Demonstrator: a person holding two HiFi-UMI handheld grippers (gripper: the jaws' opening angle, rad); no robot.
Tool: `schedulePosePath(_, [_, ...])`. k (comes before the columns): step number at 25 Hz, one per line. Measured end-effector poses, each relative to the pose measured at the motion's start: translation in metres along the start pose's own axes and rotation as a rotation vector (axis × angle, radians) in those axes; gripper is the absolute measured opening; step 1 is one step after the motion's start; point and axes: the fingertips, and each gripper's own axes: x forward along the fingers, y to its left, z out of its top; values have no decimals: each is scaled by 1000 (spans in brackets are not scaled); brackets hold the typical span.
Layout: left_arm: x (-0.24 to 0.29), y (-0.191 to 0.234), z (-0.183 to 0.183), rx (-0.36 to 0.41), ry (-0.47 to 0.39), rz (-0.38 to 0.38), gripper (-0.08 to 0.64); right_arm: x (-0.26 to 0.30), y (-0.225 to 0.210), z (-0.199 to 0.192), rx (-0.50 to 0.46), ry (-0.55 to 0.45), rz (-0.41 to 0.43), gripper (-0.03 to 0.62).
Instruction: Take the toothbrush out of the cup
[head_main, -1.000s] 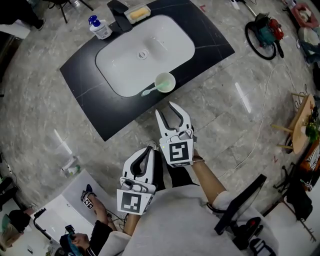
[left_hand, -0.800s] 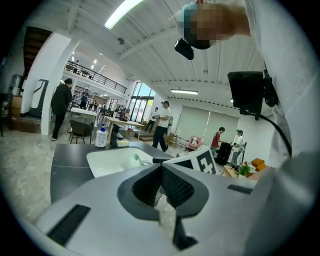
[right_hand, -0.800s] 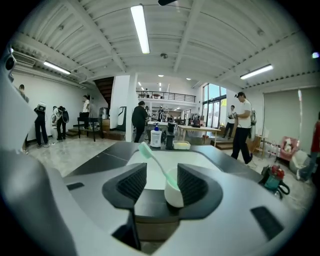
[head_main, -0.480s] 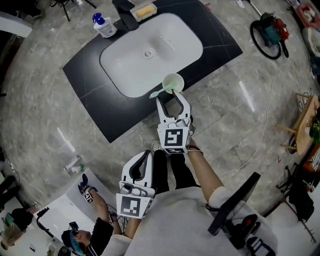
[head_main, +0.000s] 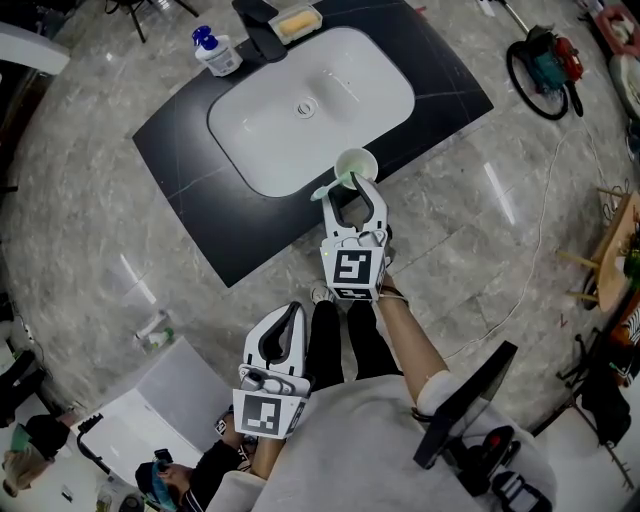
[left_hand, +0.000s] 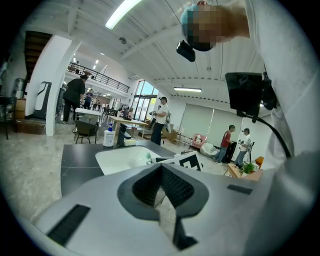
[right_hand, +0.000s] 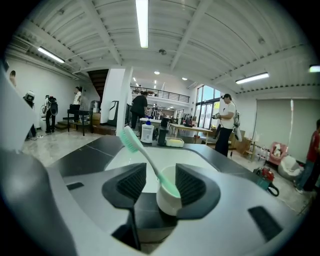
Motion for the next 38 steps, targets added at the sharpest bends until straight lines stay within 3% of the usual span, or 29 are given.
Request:
schedulePosePath(2, [0, 1, 0, 4, -2, -3, 5, 0, 0, 0, -1, 0, -7, 187])
schedulePosePath(5, [0, 1, 0, -10, 4, 0, 4, -1, -4, 0, -15, 11, -37, 125])
schedulePosePath(14, [-5, 6, 3, -33, 9, 17, 3, 2, 0, 3, -60, 43, -31, 121])
schedulePosePath(17, [-6, 7, 3, -73, 18, 32, 3, 4, 0, 5, -67, 43, -39, 67])
schedulePosePath(21, [-7, 9, 5, -3, -5, 15, 4, 6, 0, 7, -76, 39, -44, 55])
schedulePosePath(30, [-6, 10, 9, -3, -16, 14, 3, 3, -13, 12, -66, 19, -67, 35])
schedulePosePath(33, [-4, 6, 10, -49, -6, 19, 5, -1, -17, 12, -43, 15, -65, 32])
schedulePosePath(38, [-1, 2, 15, 12, -29, -5, 5, -6, -20, 17, -9, 1, -53, 32])
